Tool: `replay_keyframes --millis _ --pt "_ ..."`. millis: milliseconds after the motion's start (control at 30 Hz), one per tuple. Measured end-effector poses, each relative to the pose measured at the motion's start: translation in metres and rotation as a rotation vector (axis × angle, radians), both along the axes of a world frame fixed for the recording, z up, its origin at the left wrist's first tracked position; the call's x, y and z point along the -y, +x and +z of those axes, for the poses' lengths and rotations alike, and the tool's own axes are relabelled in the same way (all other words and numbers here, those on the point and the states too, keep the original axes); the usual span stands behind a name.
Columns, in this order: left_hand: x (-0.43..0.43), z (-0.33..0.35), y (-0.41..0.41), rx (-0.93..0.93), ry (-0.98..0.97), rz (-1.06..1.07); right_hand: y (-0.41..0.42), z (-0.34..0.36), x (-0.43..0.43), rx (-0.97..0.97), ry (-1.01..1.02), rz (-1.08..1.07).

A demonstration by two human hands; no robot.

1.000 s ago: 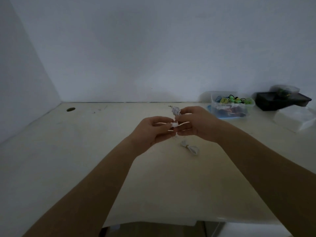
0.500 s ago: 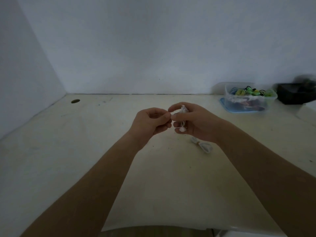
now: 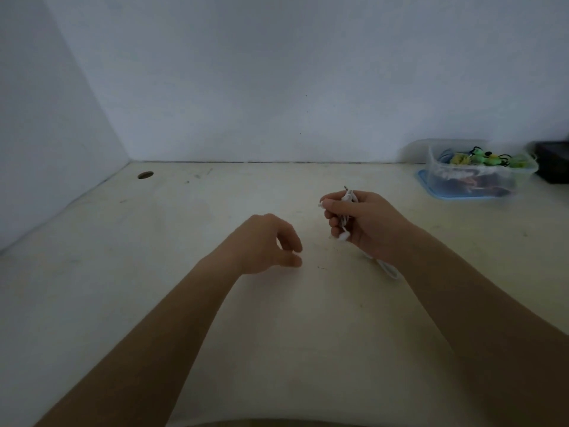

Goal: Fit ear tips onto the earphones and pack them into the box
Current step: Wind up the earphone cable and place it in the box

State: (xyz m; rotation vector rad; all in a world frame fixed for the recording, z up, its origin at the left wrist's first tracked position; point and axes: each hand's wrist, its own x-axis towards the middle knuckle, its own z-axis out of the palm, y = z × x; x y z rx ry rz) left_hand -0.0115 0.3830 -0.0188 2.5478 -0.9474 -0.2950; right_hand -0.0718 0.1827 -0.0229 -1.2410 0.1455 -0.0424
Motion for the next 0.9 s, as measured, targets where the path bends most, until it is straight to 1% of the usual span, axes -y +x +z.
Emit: replay_keyframes --millis 67,167,333,633,667,733,800,900 --pt "-0.001 -0.004 -0.002 0.026 0.042 0.005 0.001 -0.001 -0.005 -0.003 0.003 0.012" --pt "-0.006 -0.008 -0.001 0.073 -0.006 0.043 0.003 -0.001 -0.011 -0.009 -0.002 0.032" --pt "-0.015 -0.013 0.0 0.064 -0.029 0.095 0.007 -0.004 -0.019 -0.009 0.013 0.051" --pt "-0.018 -0.018 0.003 0.128 -0.125 0.156 0.006 -0.013 -0.021 -0.002 0.012 0.048" --pt "-0.017 -0.017 0.003 0.127 -0.169 0.161 0.007 -0.015 -0.02 0.003 0.012 0.043" --pt "-0.012 -0.012 0.004 0.097 -0.322 0.188 0.008 -0.019 -0.019 0.015 0.009 0.025" --pt "-0.006 -0.007 0.004 -0.007 -0.51 0.22 0.007 -0.022 -0.018 0.034 -0.002 0.004" --pt "0.005 -0.006 0.004 -0.128 -0.694 0.253 0.005 -0.023 -0.018 0.061 0.006 -0.014"
